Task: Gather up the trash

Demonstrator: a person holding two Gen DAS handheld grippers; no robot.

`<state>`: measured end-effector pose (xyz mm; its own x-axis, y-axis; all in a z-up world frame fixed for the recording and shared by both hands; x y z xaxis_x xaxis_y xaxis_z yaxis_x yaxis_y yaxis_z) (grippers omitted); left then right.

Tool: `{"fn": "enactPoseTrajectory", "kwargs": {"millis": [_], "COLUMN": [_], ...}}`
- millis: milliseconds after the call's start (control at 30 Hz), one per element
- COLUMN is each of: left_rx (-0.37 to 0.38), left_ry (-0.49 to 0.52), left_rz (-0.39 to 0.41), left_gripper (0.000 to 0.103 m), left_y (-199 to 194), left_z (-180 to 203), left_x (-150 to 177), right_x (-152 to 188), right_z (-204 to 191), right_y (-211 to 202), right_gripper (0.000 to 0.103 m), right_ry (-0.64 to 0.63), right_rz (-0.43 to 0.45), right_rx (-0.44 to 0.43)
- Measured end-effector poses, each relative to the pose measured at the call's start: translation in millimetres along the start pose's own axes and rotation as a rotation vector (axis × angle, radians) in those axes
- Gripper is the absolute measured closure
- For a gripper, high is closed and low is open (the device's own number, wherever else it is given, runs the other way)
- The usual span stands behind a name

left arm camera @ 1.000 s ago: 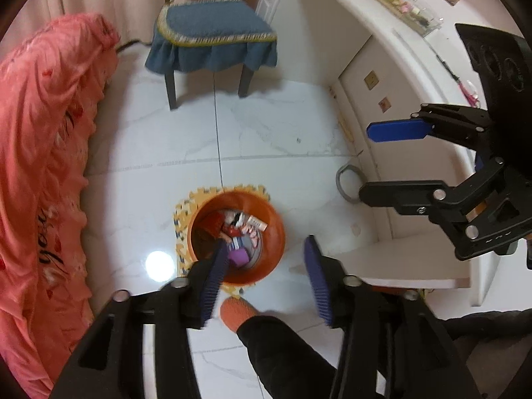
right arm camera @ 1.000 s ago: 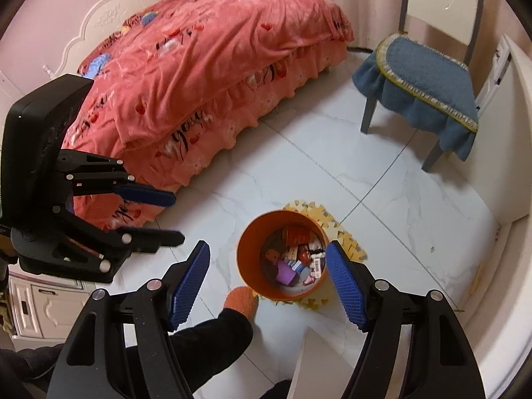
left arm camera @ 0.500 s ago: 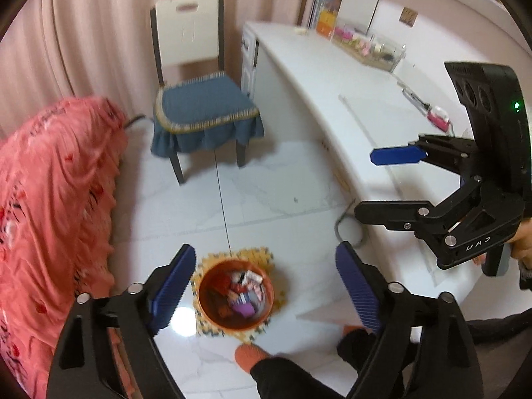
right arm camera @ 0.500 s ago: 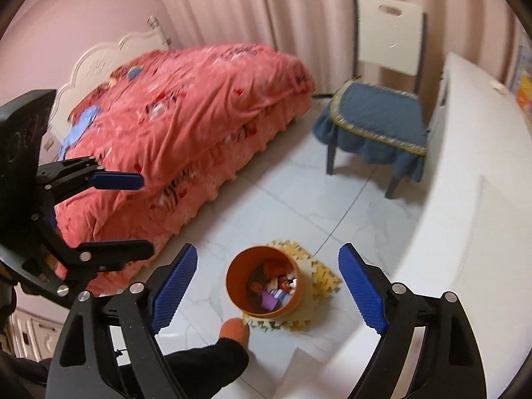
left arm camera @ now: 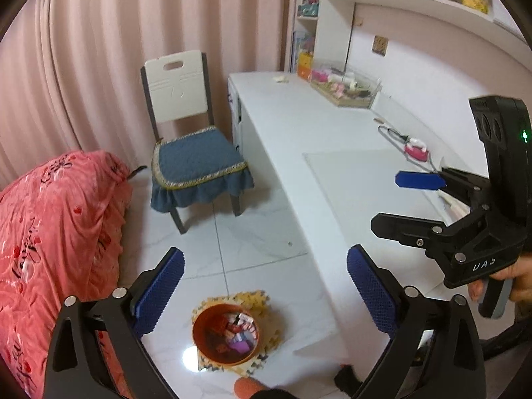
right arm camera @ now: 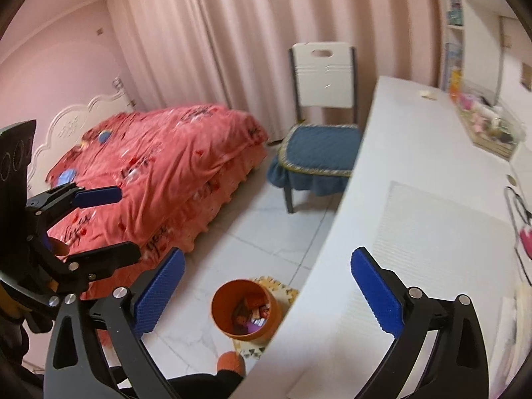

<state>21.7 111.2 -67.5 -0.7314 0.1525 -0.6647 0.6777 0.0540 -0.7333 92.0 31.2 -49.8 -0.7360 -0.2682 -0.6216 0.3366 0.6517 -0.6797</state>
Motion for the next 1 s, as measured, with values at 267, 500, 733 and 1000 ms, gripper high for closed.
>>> {"fn": "enactPoseTrajectory", "kwargs": {"millis": [267, 500, 733, 1000], "left_rx": [-0.058, -0.071, -0.115, -0.077], "left_ry": [0.024, 0.017, 0.015, 0.016], "left_rz": [0.055, 0.13, 0.133, 0.138], "left_gripper": [0.006, 0.006, 0.006, 0.006], "left_y": [-8, -13, -6, -4], "left_z": [25, 48, 63, 70], "left_x": [-27, -44, -53, -50], "right_x": [2, 5, 9, 8], "right_z": [37, 64, 76, 81], "right_y": [-50, -83, -92, -89], "right_gripper": [0.005, 0.005, 0.005, 0.005], "right_ry": [0.066, 0.108, 0.117, 0.137], "right_rz": [0.084, 0.163, 0.173, 0.172], "right_rx": [0.049, 0.108, 0.127, 0.128]}}
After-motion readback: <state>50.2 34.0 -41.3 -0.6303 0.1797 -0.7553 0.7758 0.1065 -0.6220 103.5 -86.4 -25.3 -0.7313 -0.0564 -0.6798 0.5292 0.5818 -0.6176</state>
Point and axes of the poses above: each gripper's, at about its wrist camera, not at the fingertips, and y roughly the way its jaws point, z to its right, x to its underside, the point moved 5 cm from there along y, roughly the way its jaws point, and after that the axes turned 13 degrees about y, right-handed, at the moved point
